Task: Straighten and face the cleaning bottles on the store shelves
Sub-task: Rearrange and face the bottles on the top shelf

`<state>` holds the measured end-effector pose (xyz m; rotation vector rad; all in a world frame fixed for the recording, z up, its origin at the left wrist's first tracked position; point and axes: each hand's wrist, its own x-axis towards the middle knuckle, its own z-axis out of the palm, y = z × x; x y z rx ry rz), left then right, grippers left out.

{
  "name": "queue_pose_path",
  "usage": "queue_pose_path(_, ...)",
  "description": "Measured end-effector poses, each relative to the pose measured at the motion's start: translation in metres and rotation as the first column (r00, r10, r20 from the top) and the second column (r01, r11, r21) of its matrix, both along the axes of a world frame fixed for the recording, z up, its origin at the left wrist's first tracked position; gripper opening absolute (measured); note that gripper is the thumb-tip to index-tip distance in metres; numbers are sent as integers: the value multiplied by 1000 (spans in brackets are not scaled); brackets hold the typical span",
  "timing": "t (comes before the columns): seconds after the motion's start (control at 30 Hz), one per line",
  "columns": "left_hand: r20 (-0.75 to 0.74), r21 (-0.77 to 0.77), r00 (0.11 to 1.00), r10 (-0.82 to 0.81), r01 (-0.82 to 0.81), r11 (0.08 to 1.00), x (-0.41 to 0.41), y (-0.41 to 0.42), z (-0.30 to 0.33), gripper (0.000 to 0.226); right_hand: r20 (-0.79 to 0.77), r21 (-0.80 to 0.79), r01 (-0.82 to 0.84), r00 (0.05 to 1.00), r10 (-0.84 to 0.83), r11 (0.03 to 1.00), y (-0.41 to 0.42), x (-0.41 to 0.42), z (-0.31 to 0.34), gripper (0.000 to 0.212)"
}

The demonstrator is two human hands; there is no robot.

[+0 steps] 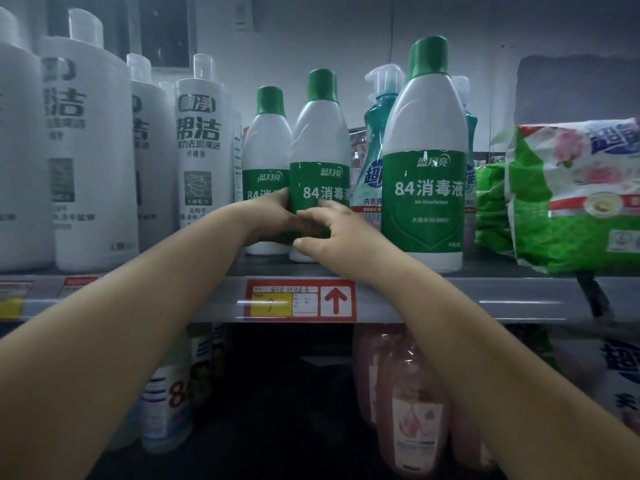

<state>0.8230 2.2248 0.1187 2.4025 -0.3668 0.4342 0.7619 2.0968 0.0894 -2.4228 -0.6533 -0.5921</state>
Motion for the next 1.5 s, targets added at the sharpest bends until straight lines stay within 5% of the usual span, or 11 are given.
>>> queue_pose_path(0.23, -14, 68, 1000, 12, -11, 998, -5, -2, 4, 49, -16, -30, 33, 999, -33, 999, 4, 2, -2, 51)
queue_pose_path(0.4, -52, 101, 998, 44, -38, 994, -1, -4, 10, 11, -23, -61, 85, 996, -87, 994, 7, 6, -2, 55)
queue_pose_path(0.83, -5, -3, 999, 44, -44, 999, 4, -5, 2, 27, -69, -149, 204, 974, -216, 968, 12, 16, 2, 51)
queue_pose_path(1.27, 58, 71, 995, 78, -82, 994, 11, -3, -5, 24, -138, -232, 202, 962, -238, 951, 10, 17, 1, 51)
queue_pose_path(1.37, 91, 161, 990, 112, -126, 979, 8, -4, -4, 22, -30, -146, 224, 972, -231, 963, 10, 15, -2, 49)
queue_pose_path(1.5, 242, 237, 966, 96, -155, 959, -3, -16, 2, 9, 347, 33, 174, 921, -175, 984, 3, 1, -7, 47)
